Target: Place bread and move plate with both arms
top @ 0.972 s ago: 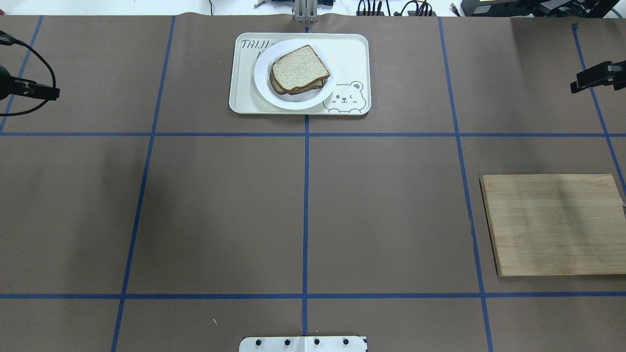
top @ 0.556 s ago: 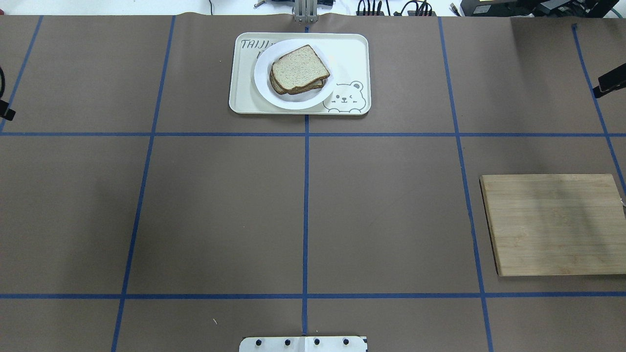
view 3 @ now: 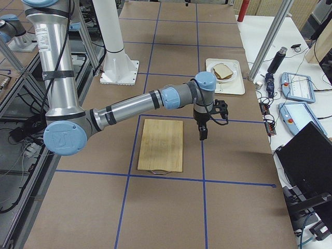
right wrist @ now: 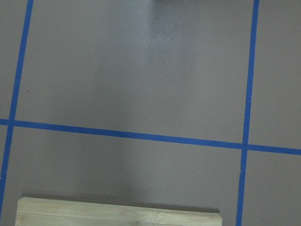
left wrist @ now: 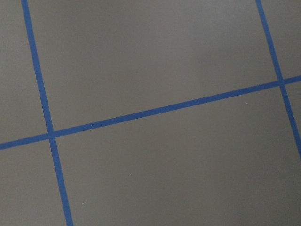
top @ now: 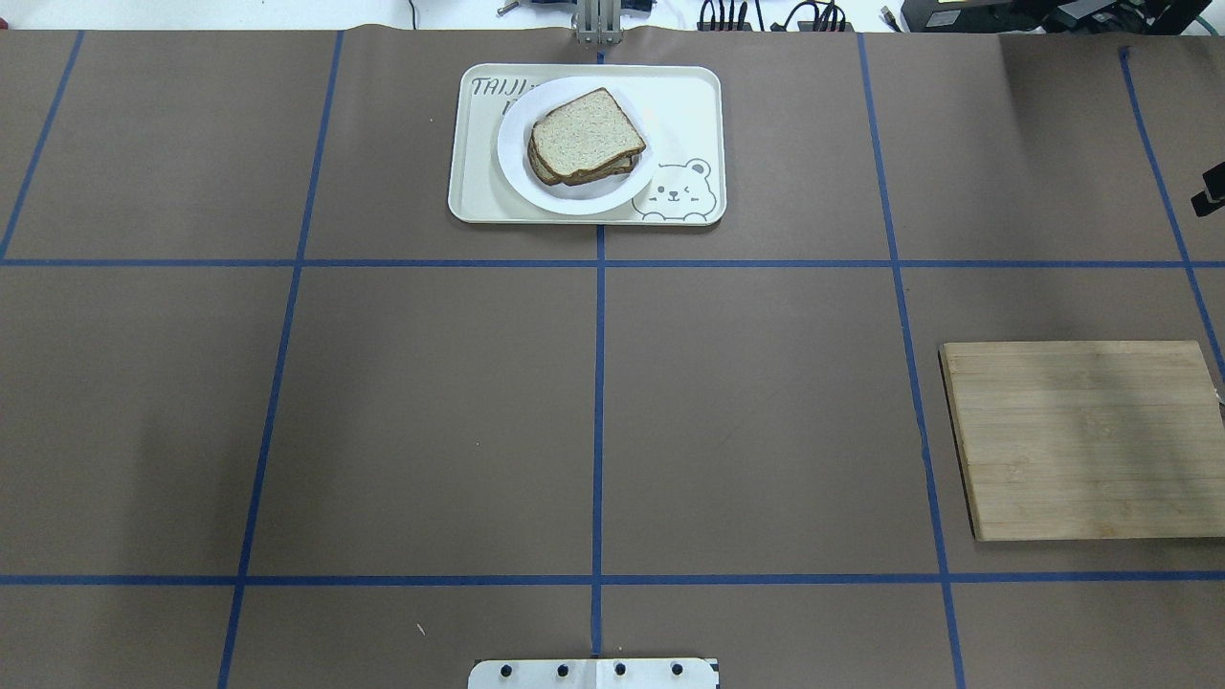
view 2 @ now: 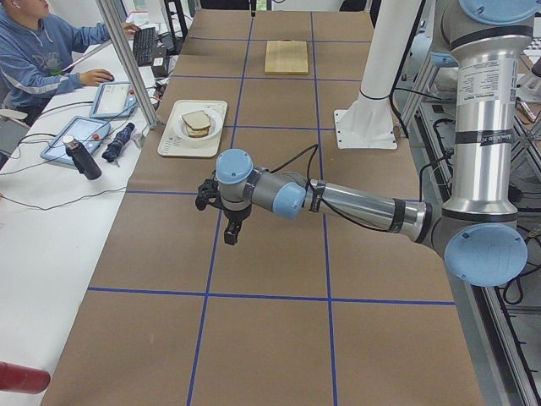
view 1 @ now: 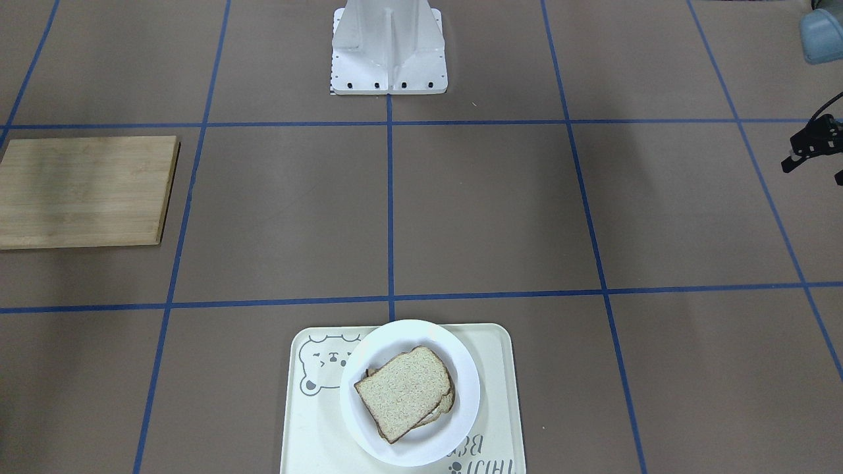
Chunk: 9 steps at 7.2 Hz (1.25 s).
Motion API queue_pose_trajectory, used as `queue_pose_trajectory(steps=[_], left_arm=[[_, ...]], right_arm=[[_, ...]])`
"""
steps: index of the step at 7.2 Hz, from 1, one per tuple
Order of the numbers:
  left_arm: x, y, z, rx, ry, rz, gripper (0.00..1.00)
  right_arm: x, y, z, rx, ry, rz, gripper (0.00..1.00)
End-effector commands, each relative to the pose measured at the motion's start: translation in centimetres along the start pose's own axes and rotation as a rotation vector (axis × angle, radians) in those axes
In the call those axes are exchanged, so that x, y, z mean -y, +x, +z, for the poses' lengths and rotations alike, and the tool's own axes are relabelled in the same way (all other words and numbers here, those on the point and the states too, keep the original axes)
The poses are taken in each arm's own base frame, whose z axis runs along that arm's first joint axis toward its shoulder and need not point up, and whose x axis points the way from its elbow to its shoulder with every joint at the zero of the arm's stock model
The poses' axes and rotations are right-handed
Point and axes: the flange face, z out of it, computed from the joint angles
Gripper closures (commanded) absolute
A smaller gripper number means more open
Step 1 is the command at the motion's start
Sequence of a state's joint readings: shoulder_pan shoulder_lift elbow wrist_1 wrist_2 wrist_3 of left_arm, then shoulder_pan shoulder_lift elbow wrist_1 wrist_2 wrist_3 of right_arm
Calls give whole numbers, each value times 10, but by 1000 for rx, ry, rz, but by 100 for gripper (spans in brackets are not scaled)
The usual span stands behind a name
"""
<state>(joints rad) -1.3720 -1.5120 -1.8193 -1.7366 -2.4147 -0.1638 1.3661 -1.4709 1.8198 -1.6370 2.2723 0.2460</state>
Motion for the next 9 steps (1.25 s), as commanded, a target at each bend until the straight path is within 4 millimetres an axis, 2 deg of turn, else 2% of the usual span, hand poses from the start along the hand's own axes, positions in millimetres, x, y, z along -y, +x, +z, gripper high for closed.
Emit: queue_pose_trajectory(steps=[1, 2, 3, 4, 6, 8, 9], left_arm=[[-15, -11, 6, -8, -16, -5, 1], [-19, -11, 10, -14, -14, 14, 1], [-22, -3, 2, -35, -2, 20, 1], [-26, -10, 5, -17, -9, 4, 1], [-25, -11, -3, -15, 6, 11, 1], [-26, -15, -1, -12, 3, -4, 1], [-26, -15, -7, -13, 15, -6, 1]], right_arm=[[-2, 2, 2, 25, -14, 12, 0], [-1, 0, 1, 40, -15, 10, 0], [0, -6, 0, 86, -20, 6, 0], [-1, -11, -3, 110, -20, 0, 0], [-6, -11, -16, 100, 9, -10, 0], [-6, -6, -11, 99, -1, 4, 0], [-6, -8, -12, 97, 3, 8, 0]])
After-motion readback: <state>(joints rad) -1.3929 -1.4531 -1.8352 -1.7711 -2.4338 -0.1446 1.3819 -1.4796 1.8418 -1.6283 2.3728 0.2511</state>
